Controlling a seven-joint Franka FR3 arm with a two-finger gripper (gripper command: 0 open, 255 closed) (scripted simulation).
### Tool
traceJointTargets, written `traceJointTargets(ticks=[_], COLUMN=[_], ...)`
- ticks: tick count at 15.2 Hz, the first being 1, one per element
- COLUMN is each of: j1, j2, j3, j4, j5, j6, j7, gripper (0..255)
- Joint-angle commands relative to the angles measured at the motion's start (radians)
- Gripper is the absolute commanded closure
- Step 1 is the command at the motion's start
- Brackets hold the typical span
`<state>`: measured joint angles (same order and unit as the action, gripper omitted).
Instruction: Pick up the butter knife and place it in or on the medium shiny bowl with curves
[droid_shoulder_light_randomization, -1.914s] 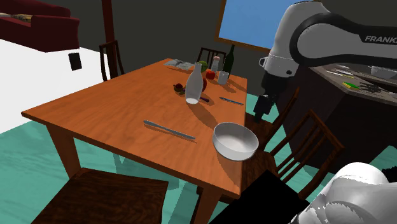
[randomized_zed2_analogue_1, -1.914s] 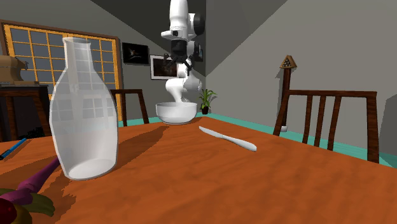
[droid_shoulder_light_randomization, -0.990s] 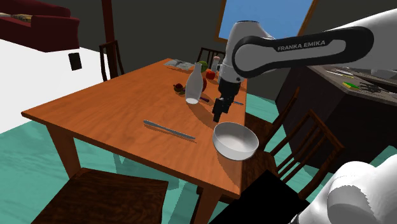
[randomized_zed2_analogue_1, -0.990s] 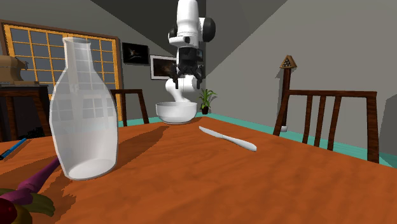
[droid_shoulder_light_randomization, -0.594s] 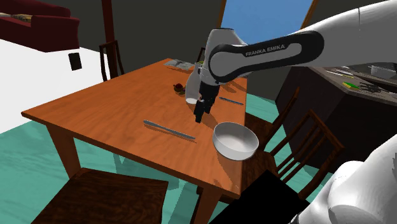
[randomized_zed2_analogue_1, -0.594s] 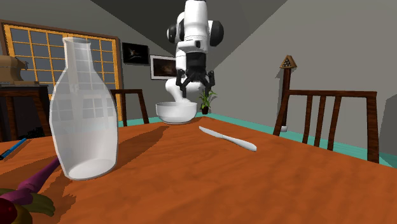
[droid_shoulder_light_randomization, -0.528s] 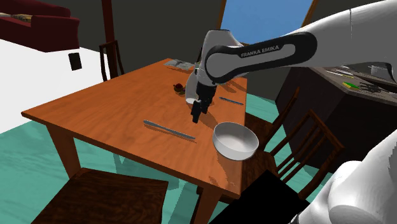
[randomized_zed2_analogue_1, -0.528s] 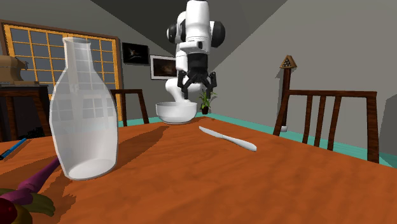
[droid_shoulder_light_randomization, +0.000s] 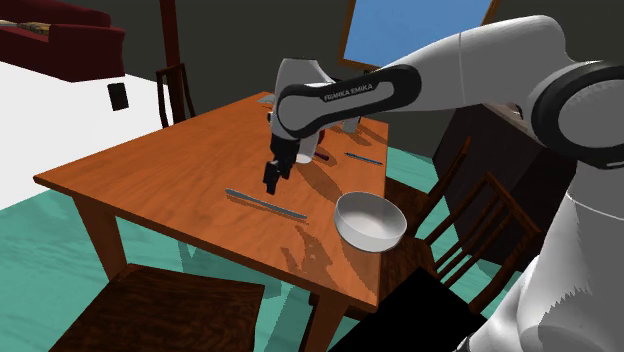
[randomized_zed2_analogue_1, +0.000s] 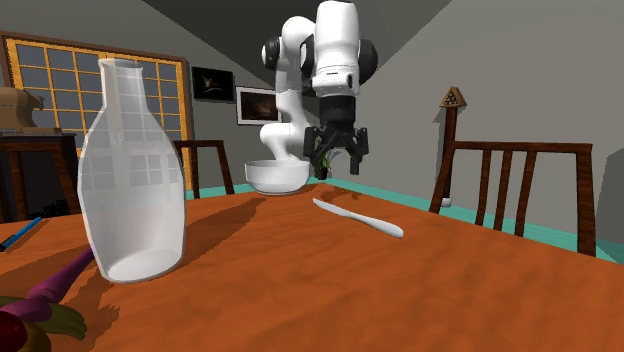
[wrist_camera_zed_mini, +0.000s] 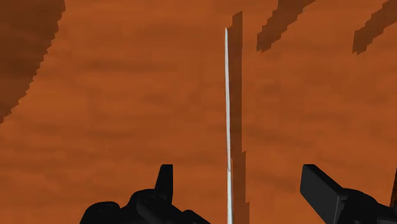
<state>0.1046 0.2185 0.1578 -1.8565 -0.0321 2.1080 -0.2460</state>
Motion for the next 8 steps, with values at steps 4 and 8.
traceJointTargets(ticks=[4, 8], j1=[0.032, 0.034], j2=[0.167, 0.191], j3=[0.014, 0.012], j4=[0.184, 0.164], j5=[-0.029, -0.034], j6=[-0.005, 0.039], j7=[-0.011, -0.008], gripper=[0, 0])
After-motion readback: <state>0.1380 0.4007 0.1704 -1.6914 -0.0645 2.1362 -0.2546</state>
